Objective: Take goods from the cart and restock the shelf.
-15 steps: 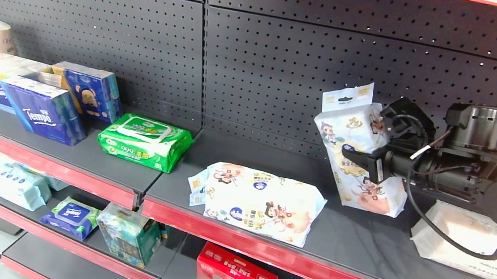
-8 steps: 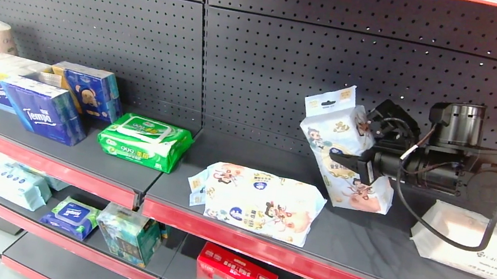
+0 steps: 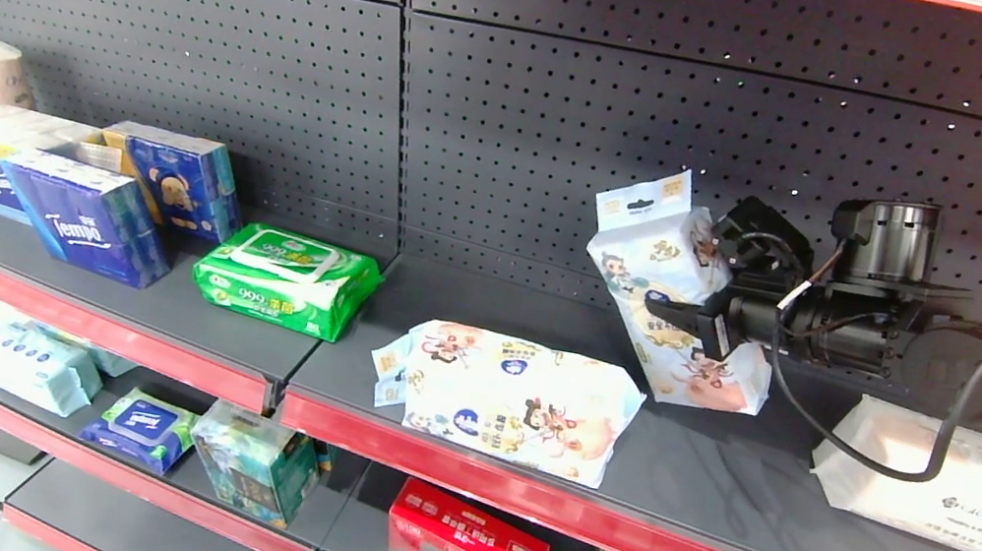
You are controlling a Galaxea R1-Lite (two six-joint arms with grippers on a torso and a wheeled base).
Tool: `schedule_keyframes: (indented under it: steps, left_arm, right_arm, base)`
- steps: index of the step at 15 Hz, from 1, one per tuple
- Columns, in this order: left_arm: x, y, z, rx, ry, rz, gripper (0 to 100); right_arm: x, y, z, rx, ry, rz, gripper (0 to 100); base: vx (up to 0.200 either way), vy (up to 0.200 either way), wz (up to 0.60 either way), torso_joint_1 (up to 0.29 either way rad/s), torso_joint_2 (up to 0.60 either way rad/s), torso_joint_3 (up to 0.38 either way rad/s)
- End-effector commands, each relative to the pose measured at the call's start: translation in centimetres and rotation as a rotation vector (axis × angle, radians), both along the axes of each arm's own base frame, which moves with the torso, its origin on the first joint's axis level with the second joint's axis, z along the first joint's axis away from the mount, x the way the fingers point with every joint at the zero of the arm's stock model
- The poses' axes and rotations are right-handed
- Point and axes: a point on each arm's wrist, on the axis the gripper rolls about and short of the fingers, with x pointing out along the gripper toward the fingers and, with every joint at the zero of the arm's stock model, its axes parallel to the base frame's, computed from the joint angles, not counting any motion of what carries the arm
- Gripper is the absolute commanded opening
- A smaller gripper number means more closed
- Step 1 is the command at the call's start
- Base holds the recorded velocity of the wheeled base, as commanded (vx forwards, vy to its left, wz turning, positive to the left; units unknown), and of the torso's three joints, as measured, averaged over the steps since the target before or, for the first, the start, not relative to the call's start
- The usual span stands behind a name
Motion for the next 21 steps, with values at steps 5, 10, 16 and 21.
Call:
schedule_keyframes:
  steps: [5, 10, 16, 21]
  left_arm:
    - [0.0, 0.0, 0.0, 0.0, 0.0, 0.0, 100]
    - [0.0, 0.0, 0.0, 0.0, 0.0, 0.0, 100]
    - [0.0, 0.0, 0.0, 0.0, 0.0, 0.0, 100]
    - [0.0, 0.0, 0.0, 0.0, 0.0, 0.001, 100]
  right_arm:
    - [0.5, 0.6, 0.3, -0.015, -0.032, 0.026, 0]
    - [0.8, 1.0, -0.9, -0.041, -0.014, 0.057, 0]
    - [1.6, 0.6, -1.0, -0.053, -0.038, 0.086, 0]
    - [1.3, 0.7, -1.5, -0.057, -0.02, 0.093, 100]
  base:
    - [0.0, 0.0, 0.0, 0.0, 0.0, 0.0]
    - [0.0, 0.0, 0.0, 0.0, 0.0, 0.0]
    - [0.0, 0.0, 0.0, 0.0, 0.0, 0.0]
    - [0.0, 0.0, 0.0, 0.0, 0.0, 0.0]
